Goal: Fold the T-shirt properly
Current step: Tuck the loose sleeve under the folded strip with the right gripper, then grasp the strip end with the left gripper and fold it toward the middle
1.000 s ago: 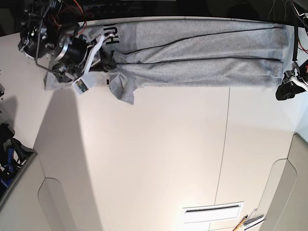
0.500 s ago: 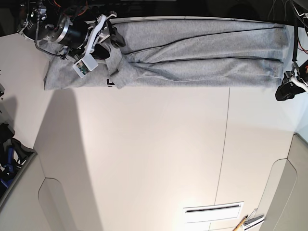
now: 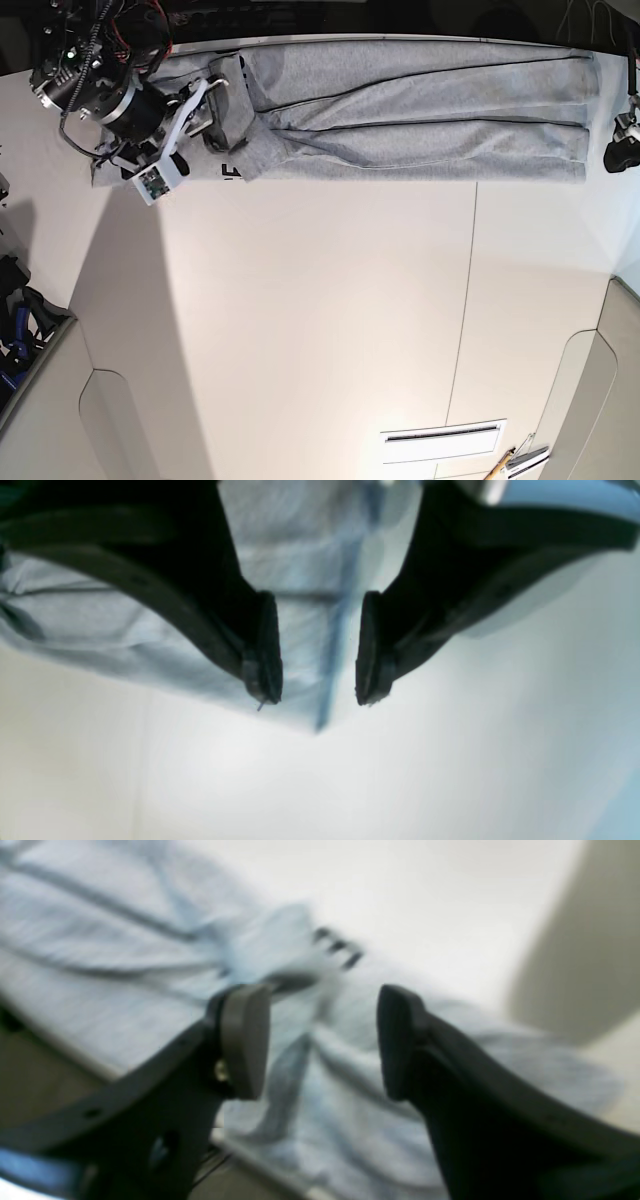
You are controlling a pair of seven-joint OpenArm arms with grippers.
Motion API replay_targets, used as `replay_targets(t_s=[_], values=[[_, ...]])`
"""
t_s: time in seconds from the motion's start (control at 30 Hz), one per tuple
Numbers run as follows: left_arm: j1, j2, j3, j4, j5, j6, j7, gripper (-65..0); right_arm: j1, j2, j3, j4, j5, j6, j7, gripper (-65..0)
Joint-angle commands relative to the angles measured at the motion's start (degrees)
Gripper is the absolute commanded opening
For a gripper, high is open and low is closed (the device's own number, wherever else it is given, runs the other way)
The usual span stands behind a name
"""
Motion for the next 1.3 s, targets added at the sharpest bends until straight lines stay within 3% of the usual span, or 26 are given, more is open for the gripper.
replay_targets(t_s=[0.0,0.1,0.43,0.8,1.07,1.27], values=[[0.92,-1.38,-1.53,0.81,-1.4,-0.93,-0.9,-36.1,0.83,0.31,0.17,1.16,-0.63,-0.52,1.44,-30.9],[3.91,-1.38,-2.58,0.24,-1.33,-0.93,-0.92,-30.4,1.7,0.28,0.17,1.05,-2.12,-1.53,1.79,-30.9],[4.11,0.17,0.07,-9.86,3.8,-0.93,-10.58,-30.1,1.68,0.31,0.17,0.81,-5.22,-2.8,3.5,-30.9],[3.21,0.22,9.07,-12.68,-2.23,-0.93,-8.13,-30.1,1.68,0.28,0.17,0.81,-5.22,-2.99,4.33,-30.9],[3.23,0.2,9.46,-12.63,-3.5,-0.93,-1.95,-30.1,1.7,0.28,0.17,0.81,-5.22,-3.02,4.35,-31.0],[3.23,0.22,9.49,-12.63,-5.7,-0.93,-1.18,-30.1,1.68,0.28,0.17,0.81,-5.2,-3.02,4.35,-31.0]])
